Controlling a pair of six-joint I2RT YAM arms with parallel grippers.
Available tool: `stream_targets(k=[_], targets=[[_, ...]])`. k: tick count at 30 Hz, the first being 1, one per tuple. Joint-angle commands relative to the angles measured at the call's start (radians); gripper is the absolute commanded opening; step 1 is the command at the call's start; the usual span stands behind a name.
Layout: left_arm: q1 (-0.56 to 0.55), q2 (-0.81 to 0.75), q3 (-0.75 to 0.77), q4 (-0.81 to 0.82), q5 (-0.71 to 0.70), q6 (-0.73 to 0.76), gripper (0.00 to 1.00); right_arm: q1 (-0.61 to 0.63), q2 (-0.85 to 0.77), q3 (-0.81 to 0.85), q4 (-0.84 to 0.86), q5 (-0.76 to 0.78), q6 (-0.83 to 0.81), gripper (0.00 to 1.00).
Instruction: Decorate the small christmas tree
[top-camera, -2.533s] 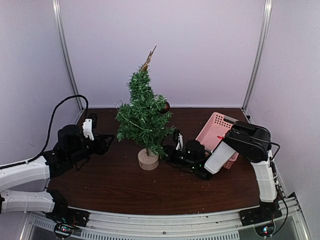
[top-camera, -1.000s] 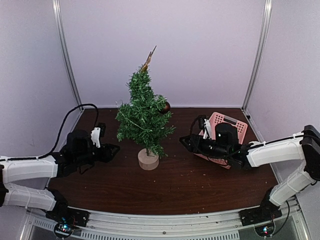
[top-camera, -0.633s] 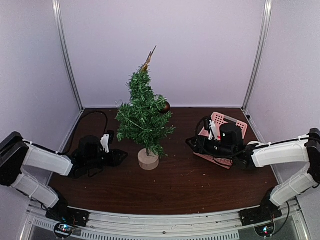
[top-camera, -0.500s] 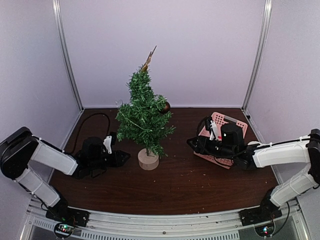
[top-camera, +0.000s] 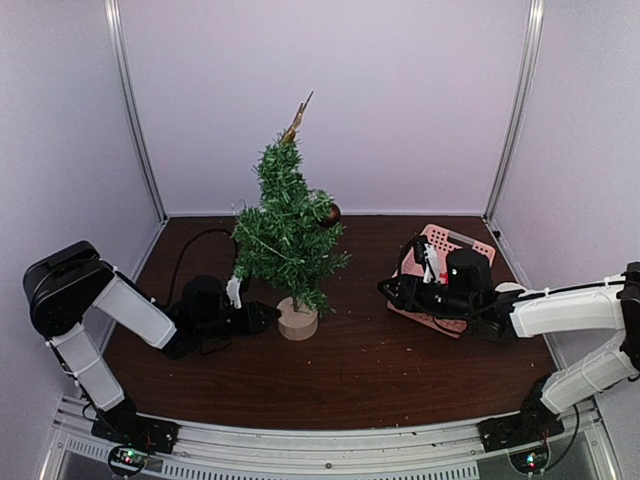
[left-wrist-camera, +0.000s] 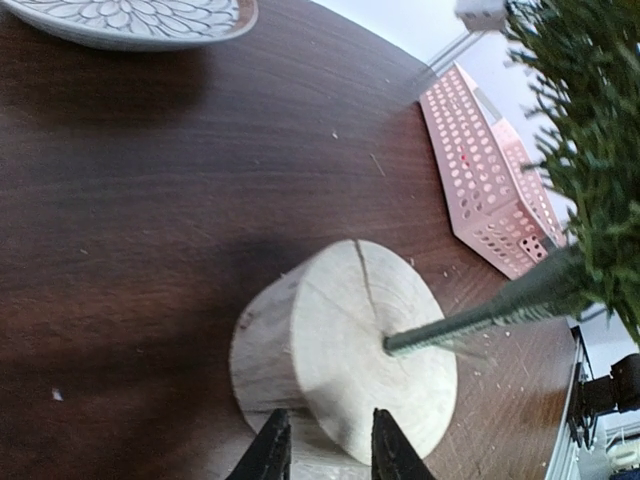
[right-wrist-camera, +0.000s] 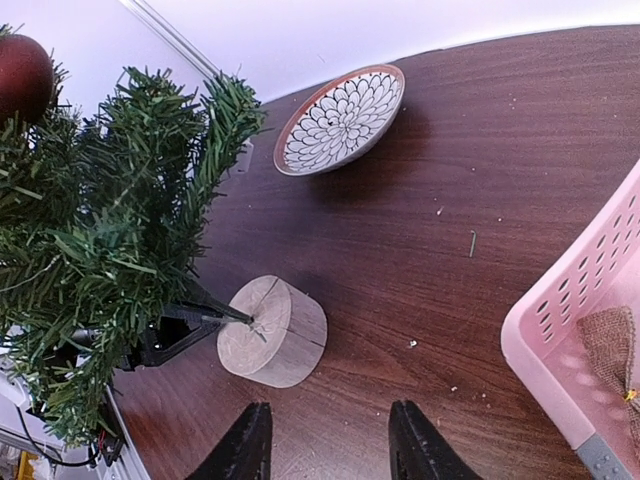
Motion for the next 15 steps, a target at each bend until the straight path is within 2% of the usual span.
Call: stream_targets(k=[1,10,15], targets=[[-0.040,0.021,0.015,0.085,-0.006,-0.020,0.28,-0.005,-0.021,-0.016,0.006,-0.018,-0.007,0.43],[-0.141,0.065,0.019,0.138,-0.076,-0.067,0.24,0.000,-0.006,-0.047,0.050,-0.047,0.031,0.42],[-0.163,0.079,0.019,0.185,-0.105,-0.091,0.24,0.018,0.033,-0.065,0.106,-0.051,0.053,0.40]])
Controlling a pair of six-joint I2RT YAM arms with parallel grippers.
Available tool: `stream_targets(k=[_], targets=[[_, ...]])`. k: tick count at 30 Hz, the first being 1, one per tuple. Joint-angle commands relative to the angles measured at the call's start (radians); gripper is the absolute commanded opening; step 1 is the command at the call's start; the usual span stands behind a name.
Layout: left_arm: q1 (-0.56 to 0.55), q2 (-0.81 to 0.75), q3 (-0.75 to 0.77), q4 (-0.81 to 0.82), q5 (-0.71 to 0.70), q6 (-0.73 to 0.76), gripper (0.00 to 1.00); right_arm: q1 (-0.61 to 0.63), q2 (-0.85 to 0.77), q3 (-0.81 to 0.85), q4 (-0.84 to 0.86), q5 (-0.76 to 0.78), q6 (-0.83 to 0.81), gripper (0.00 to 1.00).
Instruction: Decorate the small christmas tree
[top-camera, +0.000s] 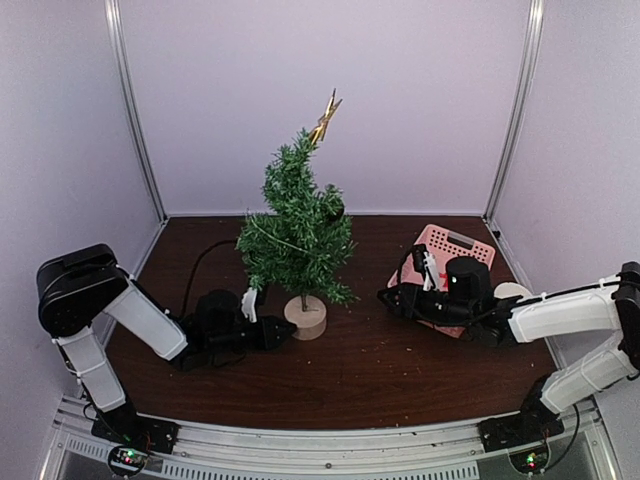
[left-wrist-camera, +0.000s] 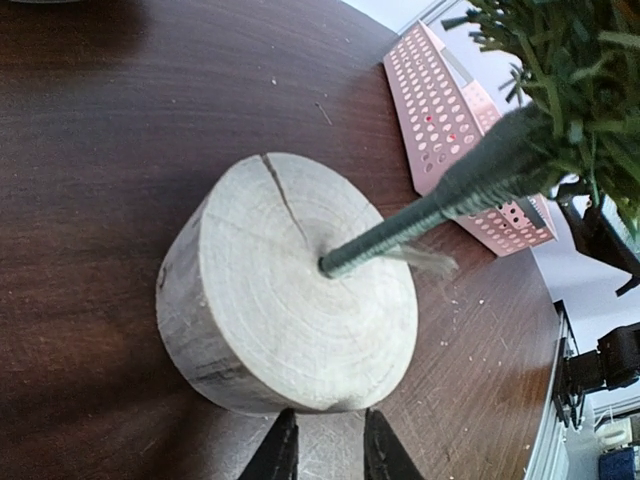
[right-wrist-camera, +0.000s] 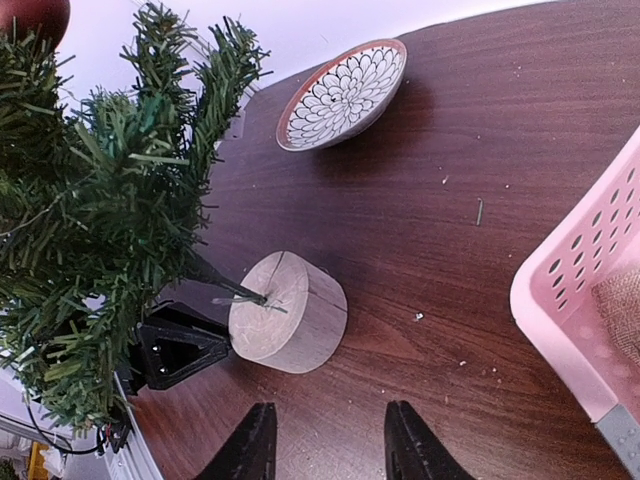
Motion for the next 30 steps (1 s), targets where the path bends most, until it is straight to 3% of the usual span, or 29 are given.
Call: stream_targets(k=[1,9,30], targets=[[-0.011,0.018,0.006,0.131,-0.053,-0.038,0.24,0.014,0.031,-0.021,0.075,-0.014,0.030,0.40],[-0.022,-0.006,-0.012,0.119,-0.152,-0.034,0.24,0.018,0.031,-0.024,0.081,-0.009,0.022,0.40],[-0.107,0.267,0.201,0.235,-0.325,-0.117,0.20,-0.007,-0.038,-0.021,0.003,0.027,-0.012,0.40]])
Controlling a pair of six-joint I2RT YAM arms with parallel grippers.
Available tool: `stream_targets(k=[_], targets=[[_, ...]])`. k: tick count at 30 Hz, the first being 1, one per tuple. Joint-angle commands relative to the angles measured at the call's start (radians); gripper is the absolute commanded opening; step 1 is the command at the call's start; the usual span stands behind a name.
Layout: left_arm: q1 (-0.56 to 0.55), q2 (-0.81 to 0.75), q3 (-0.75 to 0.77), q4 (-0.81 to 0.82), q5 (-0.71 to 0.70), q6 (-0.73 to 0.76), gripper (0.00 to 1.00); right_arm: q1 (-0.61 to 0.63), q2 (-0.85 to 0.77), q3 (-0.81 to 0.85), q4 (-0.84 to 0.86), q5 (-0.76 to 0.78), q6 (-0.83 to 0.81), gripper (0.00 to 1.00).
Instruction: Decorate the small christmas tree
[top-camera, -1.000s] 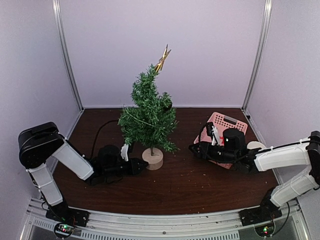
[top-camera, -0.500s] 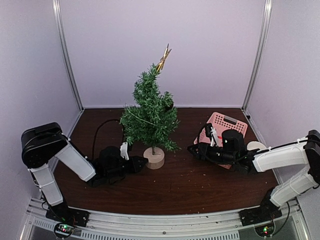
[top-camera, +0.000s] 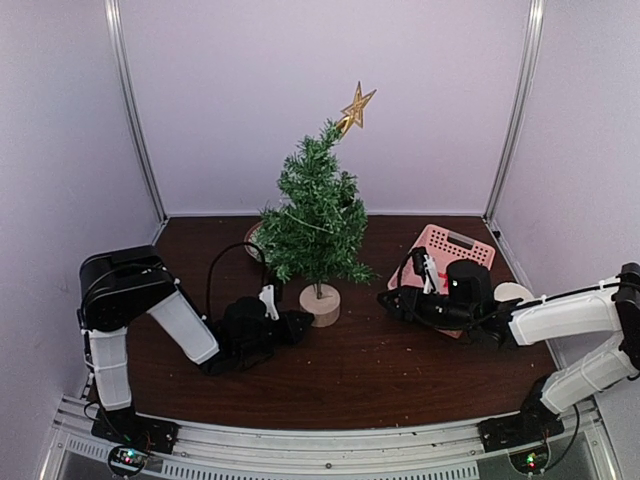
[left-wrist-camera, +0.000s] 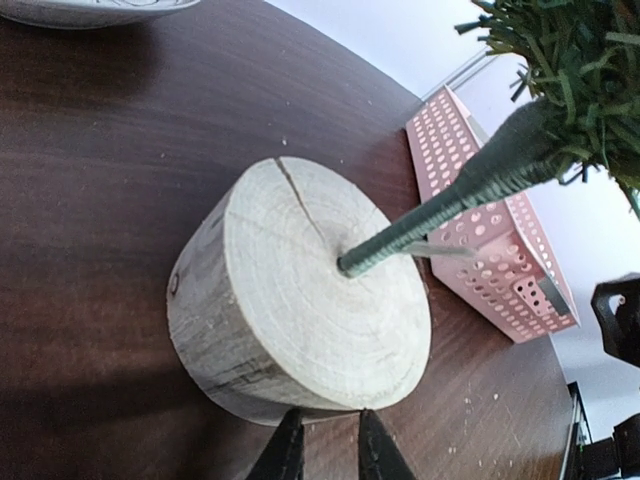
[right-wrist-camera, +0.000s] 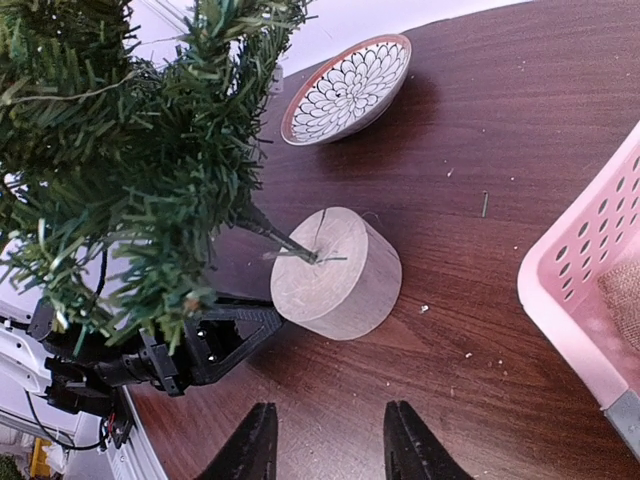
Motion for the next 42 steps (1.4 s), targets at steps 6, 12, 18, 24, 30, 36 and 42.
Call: stream_targets(k=[6,12,18,24,30,36,42], targets=[[0.000,0.069,0.101,0.057,-0.066,-0.009,0.21,-0.083,-0.118,0.011,-0.119,0.023,-0.050,0.40],[0.000,-0.005,0.035,0.059,-0.069,0.006,0.29,-0.209,-0.215,0.084,-0.387,0.053,-0.167,0.41],[0.000,-0.109,-0.050,0.012,-0.087,0.019,0.36,-0.345,-0.189,0.204,-0.609,0.061,-0.282,0.41],[0.001,-0.208,-0.079,-0.090,-0.077,0.035,0.44,-0.383,-0.043,0.390,-0.876,0.065,-0.474,0.42],[0.004,-0.311,-0.094,-0.188,-0.079,0.064,0.51,-0.382,0.109,0.470,-1.013,-0.008,-0.540,0.47],[0.003,-0.415,-0.087,-0.288,-0.085,0.125,0.52,-0.382,0.219,0.519,-1.071,-0.003,-0.562,0.45],[0.004,-0.482,-0.078,-0.351,-0.106,0.163,0.52,-0.381,0.294,0.527,-1.075,-0.057,-0.572,0.41]])
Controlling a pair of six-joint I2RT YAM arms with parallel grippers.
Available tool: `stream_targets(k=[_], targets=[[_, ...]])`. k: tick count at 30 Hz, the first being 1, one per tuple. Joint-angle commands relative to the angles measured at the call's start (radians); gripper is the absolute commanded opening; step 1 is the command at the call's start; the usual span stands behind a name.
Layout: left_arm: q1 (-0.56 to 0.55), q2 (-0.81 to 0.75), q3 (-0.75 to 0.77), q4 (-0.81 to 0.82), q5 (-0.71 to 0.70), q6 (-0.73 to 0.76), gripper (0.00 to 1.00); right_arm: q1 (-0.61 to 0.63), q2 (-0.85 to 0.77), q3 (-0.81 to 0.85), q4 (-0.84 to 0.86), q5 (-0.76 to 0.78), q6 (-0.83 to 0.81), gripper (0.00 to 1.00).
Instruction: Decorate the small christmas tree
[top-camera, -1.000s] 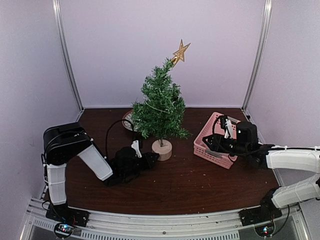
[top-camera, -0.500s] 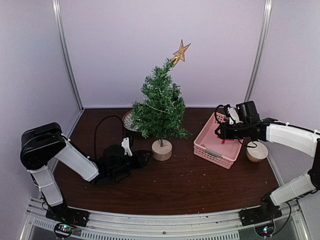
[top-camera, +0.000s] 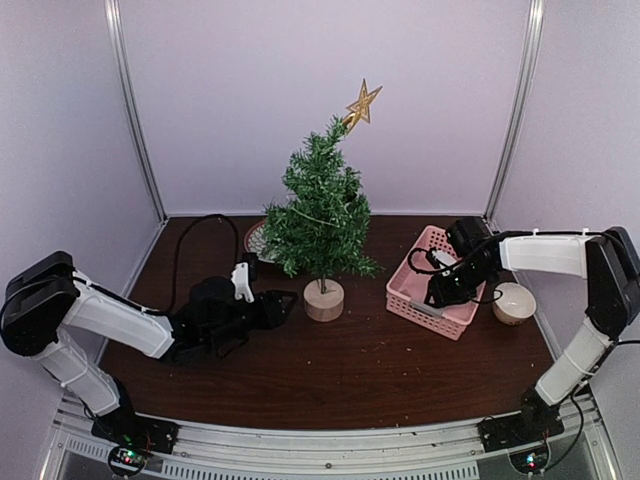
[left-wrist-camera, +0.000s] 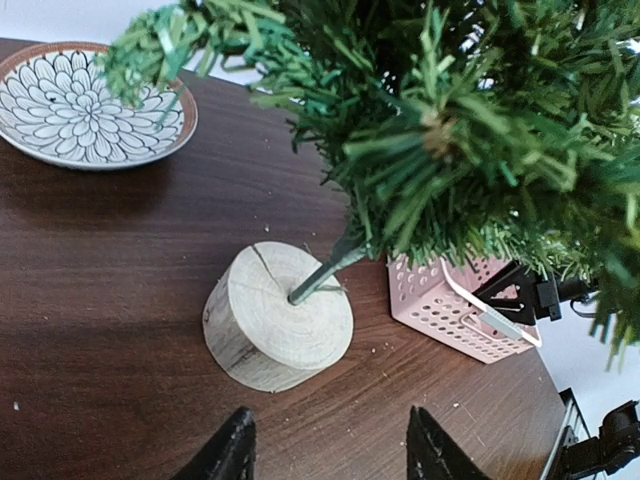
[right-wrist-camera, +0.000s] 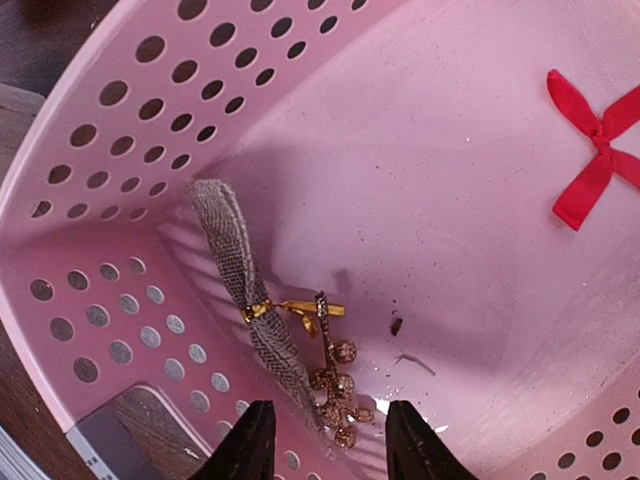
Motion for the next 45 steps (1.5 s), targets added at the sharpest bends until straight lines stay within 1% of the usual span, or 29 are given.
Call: stream_targets(k=[1,6,8,9,14,18,19,24,30,33,38,39,41,42,44,45], targets=[[0.003,-0.048,0.008,-0.051,-0.028,0.056,0.52,0.000,0.055,0.031,-0.035,-0.041,-0.027,0.41],[0.006,-0.075,0.003,-0.058,-0.037,0.064,0.52,0.003,0.121,0.051,-0.036,-0.018,-0.034,0.40],[0.008,-0.084,0.000,-0.061,-0.040,0.065,0.52,0.004,0.143,0.056,-0.035,-0.010,-0.036,0.37],[0.008,-0.088,-0.003,-0.061,-0.041,0.067,0.52,0.004,0.150,0.057,-0.035,-0.009,-0.037,0.35],[0.016,-0.105,-0.011,-0.067,-0.044,0.071,0.52,0.004,0.136,0.066,-0.039,0.018,-0.034,0.13],[0.024,-0.130,-0.005,-0.088,-0.046,0.091,0.53,0.005,0.078,0.063,-0.026,0.054,-0.024,0.01],[0.024,-0.139,-0.005,-0.095,-0.047,0.094,0.52,0.005,0.059,0.060,-0.022,0.064,-0.020,0.00],[0.029,-0.181,-0.011,-0.137,-0.058,0.110,0.53,0.002,-0.011,0.054,-0.005,0.100,-0.018,0.00],[0.034,-0.219,-0.019,-0.168,-0.065,0.125,0.53,0.001,-0.040,0.078,0.004,0.138,-0.017,0.00],[0.036,-0.229,-0.028,-0.170,-0.072,0.127,0.53,-0.005,-0.027,0.087,0.026,0.156,-0.018,0.00],[0.039,-0.235,-0.035,-0.174,-0.068,0.125,0.53,-0.017,0.061,0.137,0.028,0.186,-0.040,0.01],[0.040,-0.238,-0.035,-0.175,-0.065,0.126,0.53,-0.017,0.082,0.153,0.009,0.192,-0.043,0.04],[0.041,-0.245,-0.036,-0.183,-0.066,0.130,0.53,-0.017,0.103,0.166,0.000,0.204,-0.041,0.21],[0.041,-0.251,-0.038,-0.187,-0.068,0.133,0.53,-0.017,0.105,0.164,0.005,0.209,-0.037,0.27],[0.044,-0.259,-0.040,-0.196,-0.073,0.135,0.53,-0.016,0.093,0.156,0.018,0.215,-0.031,0.34],[0.045,-0.264,-0.040,-0.201,-0.074,0.136,0.53,-0.017,0.087,0.155,0.022,0.217,-0.030,0.35]])
